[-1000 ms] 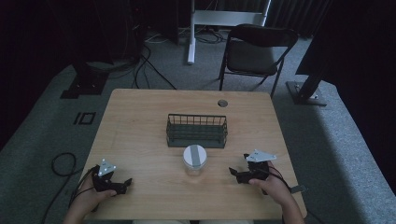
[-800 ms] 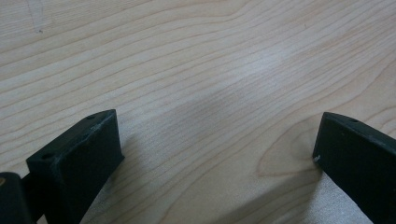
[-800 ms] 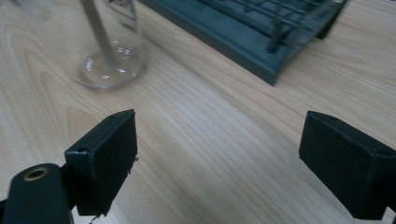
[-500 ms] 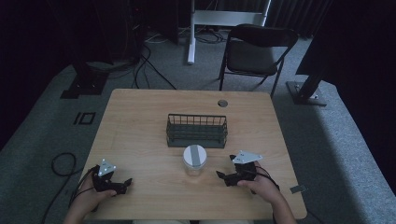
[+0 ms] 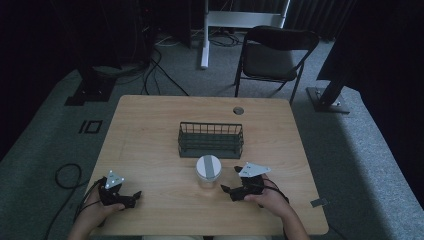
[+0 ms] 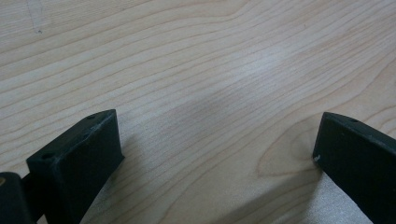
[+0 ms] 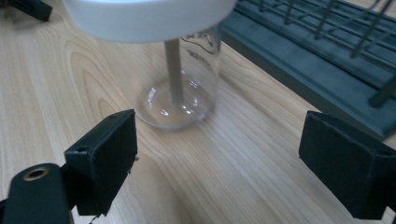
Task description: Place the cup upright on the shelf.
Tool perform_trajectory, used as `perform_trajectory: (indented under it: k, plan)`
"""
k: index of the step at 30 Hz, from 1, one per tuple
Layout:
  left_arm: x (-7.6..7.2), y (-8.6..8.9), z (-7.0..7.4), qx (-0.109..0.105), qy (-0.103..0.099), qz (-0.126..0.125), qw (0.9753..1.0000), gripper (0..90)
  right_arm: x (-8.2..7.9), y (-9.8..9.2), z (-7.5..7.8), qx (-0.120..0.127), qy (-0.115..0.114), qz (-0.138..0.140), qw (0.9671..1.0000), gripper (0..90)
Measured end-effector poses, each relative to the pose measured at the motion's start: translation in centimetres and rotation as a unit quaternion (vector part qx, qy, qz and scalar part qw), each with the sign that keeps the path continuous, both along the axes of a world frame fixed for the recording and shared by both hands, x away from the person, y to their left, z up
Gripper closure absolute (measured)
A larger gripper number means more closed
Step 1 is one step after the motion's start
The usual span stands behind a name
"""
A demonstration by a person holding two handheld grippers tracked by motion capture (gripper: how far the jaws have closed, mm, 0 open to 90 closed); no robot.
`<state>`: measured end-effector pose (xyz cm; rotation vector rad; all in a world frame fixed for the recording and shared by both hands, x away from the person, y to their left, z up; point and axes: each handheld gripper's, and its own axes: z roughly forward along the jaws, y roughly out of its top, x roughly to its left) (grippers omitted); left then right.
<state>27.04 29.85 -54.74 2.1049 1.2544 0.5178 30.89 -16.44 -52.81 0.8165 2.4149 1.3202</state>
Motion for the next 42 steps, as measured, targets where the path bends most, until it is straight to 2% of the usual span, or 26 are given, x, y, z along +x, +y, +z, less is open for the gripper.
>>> perform_trajectory:
  k: [7,14,23,27,31,37,39,42]
  plan:
    - [0.0,0.0,0.0,0.0,0.0,0.0,1.0,1.4,0.0,0.7,-0.1,0.011,-0.005,0.006,0.9999,13.1]
    - [0.0,0.0,0.0,0.0,0.0,-0.001,1.0,1.4,0.1,2.3,0.0,0.026,-0.01,0.025,0.9993,12.5]
    - [0.0,0.0,0.0,-0.001,0.0,-0.002,1.0,1.3,0.2,3.6,-0.2,0.044,-0.013,0.027,0.9986,12.1]
    - [0.0,0.0,0.0,-0.001,0.0,-0.002,1.0,1.4,0.4,4.1,-0.6,0.058,-0.007,0.012,0.9982,11.7]
    - [0.0,0.0,0.0,-0.001,0.0,-0.003,1.0,1.4,0.3,4.8,-1.1,0.075,-0.01,-0.007,0.9971,11.7]
    - [0.0,0.0,0.0,-0.001,0.0,-0.002,1.0,1.4,0.0,5.4,-1.3,0.086,-0.013,-0.022,0.996,11.7]
    - [0.0,0.0,0.0,-0.001,0.0,-0.003,1.0,1.4,-0.2,5.7,-1.3,0.097,-0.018,-0.031,0.9947,11.8]
    - [0.0,0.0,0.0,-0.001,0.0,-0.003,1.0,1.4,-0.3,6.1,-1.3,0.09,-0.027,-0.035,0.995,11.7]
